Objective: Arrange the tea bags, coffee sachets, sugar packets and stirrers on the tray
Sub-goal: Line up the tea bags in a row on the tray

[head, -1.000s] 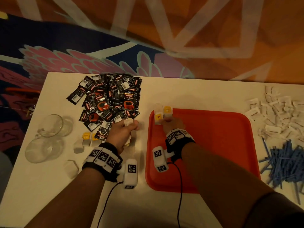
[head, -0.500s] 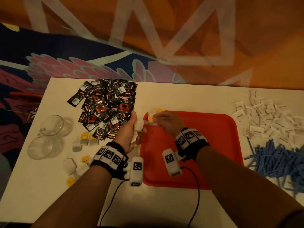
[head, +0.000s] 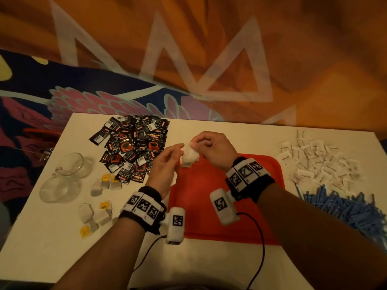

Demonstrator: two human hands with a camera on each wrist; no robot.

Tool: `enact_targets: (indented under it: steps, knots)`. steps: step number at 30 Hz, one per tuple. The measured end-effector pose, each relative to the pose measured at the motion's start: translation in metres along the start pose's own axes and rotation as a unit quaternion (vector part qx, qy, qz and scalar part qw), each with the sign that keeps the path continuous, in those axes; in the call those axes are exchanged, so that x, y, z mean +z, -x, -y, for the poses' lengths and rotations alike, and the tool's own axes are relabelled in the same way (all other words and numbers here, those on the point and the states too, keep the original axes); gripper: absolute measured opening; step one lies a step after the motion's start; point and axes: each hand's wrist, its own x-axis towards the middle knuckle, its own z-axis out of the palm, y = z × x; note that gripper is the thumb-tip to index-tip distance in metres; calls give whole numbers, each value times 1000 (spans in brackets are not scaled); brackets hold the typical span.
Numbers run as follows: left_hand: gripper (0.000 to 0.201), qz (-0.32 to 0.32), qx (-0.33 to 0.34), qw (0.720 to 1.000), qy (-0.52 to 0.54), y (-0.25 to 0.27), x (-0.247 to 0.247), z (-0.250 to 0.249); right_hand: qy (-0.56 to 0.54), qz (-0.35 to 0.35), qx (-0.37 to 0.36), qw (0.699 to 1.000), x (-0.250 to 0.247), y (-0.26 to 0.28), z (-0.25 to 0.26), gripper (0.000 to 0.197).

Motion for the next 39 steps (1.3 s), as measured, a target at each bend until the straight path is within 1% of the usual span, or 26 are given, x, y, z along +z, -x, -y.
enact_targets:
  steps: [2,3,4,5,7,8,9,10,11,12,13,15,18,20,21,23,25,27,29,31,33,37,38,39]
  knots:
    - [18,-7,53,997,-51,0,4,-7,41,5,-22,999,-7,6,11,10]
    - [12,-2,62,996,-67,0,8,-11,47,0,-32,998,-10,9,15,8]
    - [6,2,63,995,-75,0,11,-14,43,-21,-40,998,-13,11,20,7]
    - [4,3,63,995,-74,0,15,-18,23,-57,-44,997,-15,12,23,7]
    - [5,-3,79,994,-69,0,21,-25,-61,-137,-35,988,-20,14,27,7]
    - [6,-8,93,993,-69,0,24,-27,-93,-149,-24,984,-23,15,26,11]
    - [6,-13,105,992,-68,0,26,-29,-100,-133,-10,986,-24,17,25,16]
    - [6,-15,109,992,-63,-1,27,-29,-94,-92,1,991,-23,18,23,19]
    - [7,-17,108,992,-56,-2,27,-30,-73,-44,5,996,-21,20,19,17]
    - [7,-19,107,993,-49,-3,28,-31,-54,-13,6,998,-19,23,16,11]
    - [8,-26,109,992,-50,-3,29,-31,-42,-7,7,999,-17,24,13,9]
    - [11,-39,124,990,-62,-4,29,-29,-63,-30,30,997,-17,23,9,12]
    - [18,-41,137,987,-79,-5,28,-25,-74,-25,58,995,-17,22,7,13]
    - [18,-41,136,986,-92,-6,27,-23,-55,-37,49,997,-16,21,6,23]
    - [16,-40,139,985,-95,-6,27,-24,-68,-41,44,996,-16,20,5,29]
    - [14,-38,142,985,-90,-6,27,-23,-135,-26,59,989,-14,19,6,32]
    - [13,-45,133,987,-75,-8,26,-23,-164,0,85,983,-9,20,7,25]
    - [13,-51,119,989,-75,-10,25,-22,-134,-14,94,986,-5,19,3,18]
    - [13,-45,96,992,-72,-10,23,-22,-110,-28,94,989,-4,18,0,16]
    - [12,-19,69,996,-51,-9,24,-25,-74,-21,87,993,-4,16,-5,17]
    - [10,-9,66,996,-58,-10,24,-26,-33,-7,75,997,-4,15,-9,19]
    - [8,-27,81,993,-85,-18,22,-26,-49,-10,67,996,-1,17,-14,29]
    - [8,-22,78,993,-86,-19,22,-27,-53,-11,58,997,1,18,-15,27]
    - [11,-18,72,994,-85,-20,21,-27,-54,-11,50,997,4,18,-17,20]
